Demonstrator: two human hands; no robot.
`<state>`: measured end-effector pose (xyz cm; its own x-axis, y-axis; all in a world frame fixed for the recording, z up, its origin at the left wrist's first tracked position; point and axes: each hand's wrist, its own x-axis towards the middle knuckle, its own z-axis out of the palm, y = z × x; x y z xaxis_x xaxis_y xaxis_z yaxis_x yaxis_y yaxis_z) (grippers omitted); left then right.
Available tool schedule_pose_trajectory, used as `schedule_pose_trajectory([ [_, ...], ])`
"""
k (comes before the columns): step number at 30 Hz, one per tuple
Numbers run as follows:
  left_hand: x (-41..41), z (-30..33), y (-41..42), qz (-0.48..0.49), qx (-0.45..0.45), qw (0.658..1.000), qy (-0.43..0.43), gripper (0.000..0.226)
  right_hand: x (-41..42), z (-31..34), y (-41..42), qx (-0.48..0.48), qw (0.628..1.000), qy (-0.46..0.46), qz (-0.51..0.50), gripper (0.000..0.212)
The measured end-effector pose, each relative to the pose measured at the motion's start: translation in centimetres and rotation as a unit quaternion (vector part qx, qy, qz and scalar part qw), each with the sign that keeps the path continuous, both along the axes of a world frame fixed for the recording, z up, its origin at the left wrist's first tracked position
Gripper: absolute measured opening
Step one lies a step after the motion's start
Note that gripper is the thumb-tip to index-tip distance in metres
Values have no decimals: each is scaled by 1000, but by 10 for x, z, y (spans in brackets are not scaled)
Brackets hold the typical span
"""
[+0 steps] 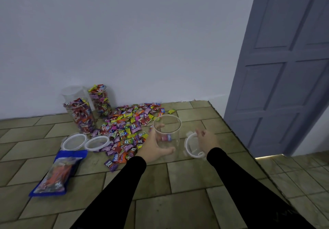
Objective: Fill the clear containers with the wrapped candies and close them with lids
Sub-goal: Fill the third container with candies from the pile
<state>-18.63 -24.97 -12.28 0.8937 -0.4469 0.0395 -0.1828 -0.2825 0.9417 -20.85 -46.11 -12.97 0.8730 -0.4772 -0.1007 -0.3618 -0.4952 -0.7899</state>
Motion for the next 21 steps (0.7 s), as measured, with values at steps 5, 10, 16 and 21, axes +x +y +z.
schedule_pose_trajectory([
  [5,-3,-1,0,7,-6,1000,-3,83,-1,-15,-4,-168,981,84,56,36],
  [10,-7,0,-2,8,-23,1000,3,84,3,-30,-1,-265,958,83,78,35],
  [16,-6,0,-1,4,-17,1000,10,87,4,-35,2,-252,963,49,80,31],
  [21,-8,2,-1,5,-14,1000,12,85,2,-35,5,-218,974,24,58,29],
])
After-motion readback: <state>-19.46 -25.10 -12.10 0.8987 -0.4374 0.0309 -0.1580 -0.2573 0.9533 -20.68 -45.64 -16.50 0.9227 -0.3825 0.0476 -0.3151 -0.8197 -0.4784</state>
